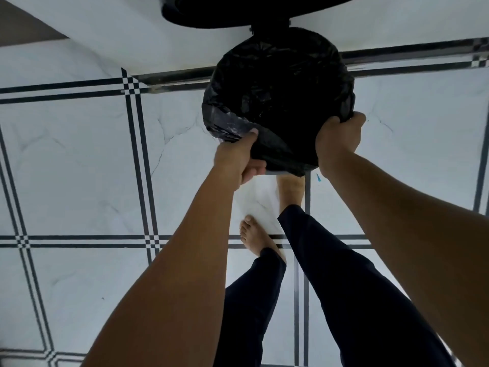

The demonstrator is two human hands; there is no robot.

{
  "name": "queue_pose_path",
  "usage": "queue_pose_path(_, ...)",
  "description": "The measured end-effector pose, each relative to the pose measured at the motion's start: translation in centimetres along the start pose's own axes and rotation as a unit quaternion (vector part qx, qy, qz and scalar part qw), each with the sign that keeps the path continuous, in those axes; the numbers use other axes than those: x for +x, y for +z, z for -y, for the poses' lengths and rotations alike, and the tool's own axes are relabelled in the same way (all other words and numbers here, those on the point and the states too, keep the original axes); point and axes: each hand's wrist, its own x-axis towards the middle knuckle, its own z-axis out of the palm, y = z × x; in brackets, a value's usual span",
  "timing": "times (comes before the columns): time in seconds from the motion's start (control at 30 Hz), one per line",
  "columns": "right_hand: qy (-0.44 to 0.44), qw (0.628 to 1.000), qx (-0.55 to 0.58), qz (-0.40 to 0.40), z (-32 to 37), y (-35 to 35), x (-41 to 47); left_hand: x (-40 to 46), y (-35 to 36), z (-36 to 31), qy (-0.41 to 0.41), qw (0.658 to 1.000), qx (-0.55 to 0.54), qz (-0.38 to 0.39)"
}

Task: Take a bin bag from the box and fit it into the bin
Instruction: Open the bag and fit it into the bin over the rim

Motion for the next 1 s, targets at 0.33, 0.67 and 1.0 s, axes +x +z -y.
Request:
queue_pose_path(0.33,-0.055,0.995,-0.06,-0.051,0.3,1.1,-1.7,0.2,-1.2,1.3,-0.049,0.971,-0.209,0.102)
queue_pose_path(0.67,0.02,0.999,0.026,-0.003,-0.9,1.2,-0.7,3.0,-3.4,6.0,-0.14,0.962,-0.217,0.085)
queue_pose_path(1.0,0.081,0.994,0.074,0.0,-0.8,0.6,0.8,6.0,-2.3,2.8,-0.102,0.944,-0.313,0.009)
